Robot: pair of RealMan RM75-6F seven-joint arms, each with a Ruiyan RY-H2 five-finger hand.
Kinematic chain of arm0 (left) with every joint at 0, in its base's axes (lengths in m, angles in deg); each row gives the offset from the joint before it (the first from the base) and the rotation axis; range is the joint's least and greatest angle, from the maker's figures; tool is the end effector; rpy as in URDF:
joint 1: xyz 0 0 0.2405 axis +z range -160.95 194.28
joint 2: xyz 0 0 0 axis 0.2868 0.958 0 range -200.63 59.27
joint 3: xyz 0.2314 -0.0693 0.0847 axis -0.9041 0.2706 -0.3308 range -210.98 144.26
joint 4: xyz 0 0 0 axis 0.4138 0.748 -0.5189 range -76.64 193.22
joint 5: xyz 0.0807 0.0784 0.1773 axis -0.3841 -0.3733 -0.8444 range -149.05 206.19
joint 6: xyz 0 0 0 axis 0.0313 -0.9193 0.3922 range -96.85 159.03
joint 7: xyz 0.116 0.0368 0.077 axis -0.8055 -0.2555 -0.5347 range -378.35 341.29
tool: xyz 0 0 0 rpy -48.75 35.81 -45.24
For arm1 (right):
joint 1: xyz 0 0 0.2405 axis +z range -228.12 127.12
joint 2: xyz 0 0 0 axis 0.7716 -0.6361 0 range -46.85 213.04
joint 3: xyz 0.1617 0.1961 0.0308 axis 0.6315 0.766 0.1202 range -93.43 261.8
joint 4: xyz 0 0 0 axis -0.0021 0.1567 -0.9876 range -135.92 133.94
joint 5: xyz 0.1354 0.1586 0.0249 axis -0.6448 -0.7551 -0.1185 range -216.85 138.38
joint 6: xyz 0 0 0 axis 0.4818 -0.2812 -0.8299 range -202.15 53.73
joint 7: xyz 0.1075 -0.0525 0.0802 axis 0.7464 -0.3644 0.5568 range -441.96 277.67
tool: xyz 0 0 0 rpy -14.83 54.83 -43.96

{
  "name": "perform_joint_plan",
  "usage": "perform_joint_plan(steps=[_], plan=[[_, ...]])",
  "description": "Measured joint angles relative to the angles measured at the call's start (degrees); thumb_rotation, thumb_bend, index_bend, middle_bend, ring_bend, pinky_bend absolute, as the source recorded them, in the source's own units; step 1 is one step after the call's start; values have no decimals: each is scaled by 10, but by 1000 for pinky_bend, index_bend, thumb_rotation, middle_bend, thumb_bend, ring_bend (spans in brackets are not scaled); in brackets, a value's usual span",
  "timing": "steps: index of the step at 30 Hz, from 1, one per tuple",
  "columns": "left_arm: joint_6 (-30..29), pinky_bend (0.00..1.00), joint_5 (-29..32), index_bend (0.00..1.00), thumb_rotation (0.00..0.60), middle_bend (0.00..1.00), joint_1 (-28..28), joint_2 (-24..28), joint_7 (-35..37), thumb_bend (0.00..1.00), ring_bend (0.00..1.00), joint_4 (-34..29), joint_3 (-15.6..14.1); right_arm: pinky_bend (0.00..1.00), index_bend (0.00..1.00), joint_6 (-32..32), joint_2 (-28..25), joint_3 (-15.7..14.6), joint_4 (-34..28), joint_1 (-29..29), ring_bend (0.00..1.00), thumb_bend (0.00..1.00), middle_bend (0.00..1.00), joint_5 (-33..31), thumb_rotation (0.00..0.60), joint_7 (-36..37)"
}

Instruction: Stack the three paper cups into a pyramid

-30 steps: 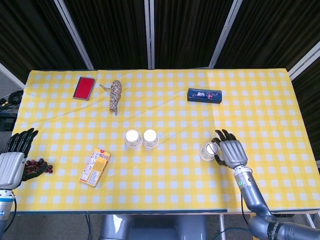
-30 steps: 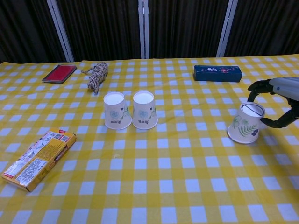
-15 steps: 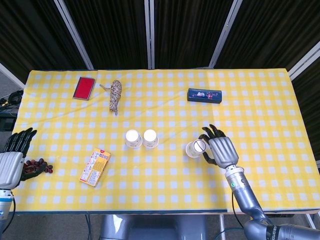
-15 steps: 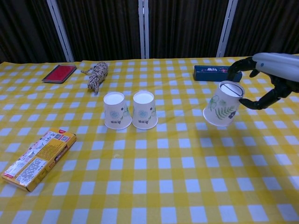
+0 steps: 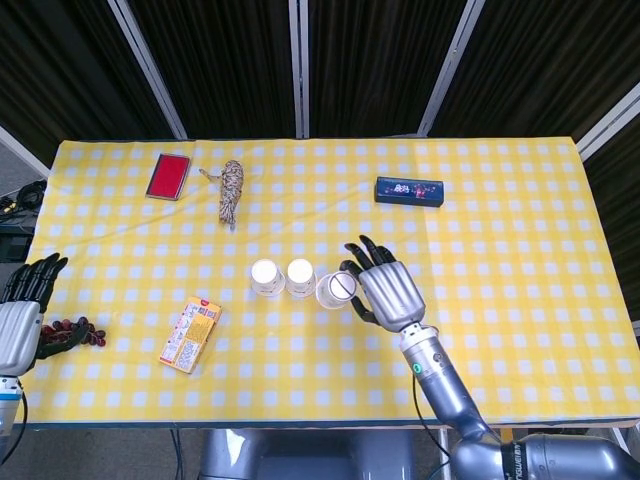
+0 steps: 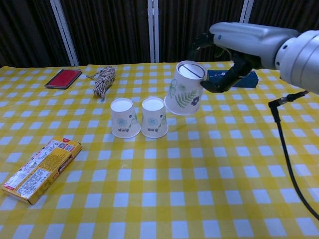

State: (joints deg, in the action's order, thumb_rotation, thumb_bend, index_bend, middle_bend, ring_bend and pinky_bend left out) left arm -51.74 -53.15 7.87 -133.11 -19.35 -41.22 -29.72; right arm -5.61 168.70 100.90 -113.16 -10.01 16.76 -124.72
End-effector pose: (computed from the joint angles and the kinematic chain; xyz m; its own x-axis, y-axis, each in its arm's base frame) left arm -0.2853 0.2016 0.1570 0.3128 0.0155 0.9497 0.9498 -0.0129 -0.3126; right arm -0.0651 -0.2983 0.0305 0.3725 -0.1402 0.9174 -0.8777 -0.3743 0.2992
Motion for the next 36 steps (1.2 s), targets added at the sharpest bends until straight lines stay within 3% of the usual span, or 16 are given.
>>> perform_joint_plan(steps=[17,36], plan=[[26,0,14,0,600,0,-7,3,27,228,0,14,7,213,463,2,100,43,94,108,0,363,137,-99,600,-53],[41,0,19,0,600,0,-11,7,42,228,0,20,9,213,474,2,152,45,163,152,0,361,141,-99,600,-28]])
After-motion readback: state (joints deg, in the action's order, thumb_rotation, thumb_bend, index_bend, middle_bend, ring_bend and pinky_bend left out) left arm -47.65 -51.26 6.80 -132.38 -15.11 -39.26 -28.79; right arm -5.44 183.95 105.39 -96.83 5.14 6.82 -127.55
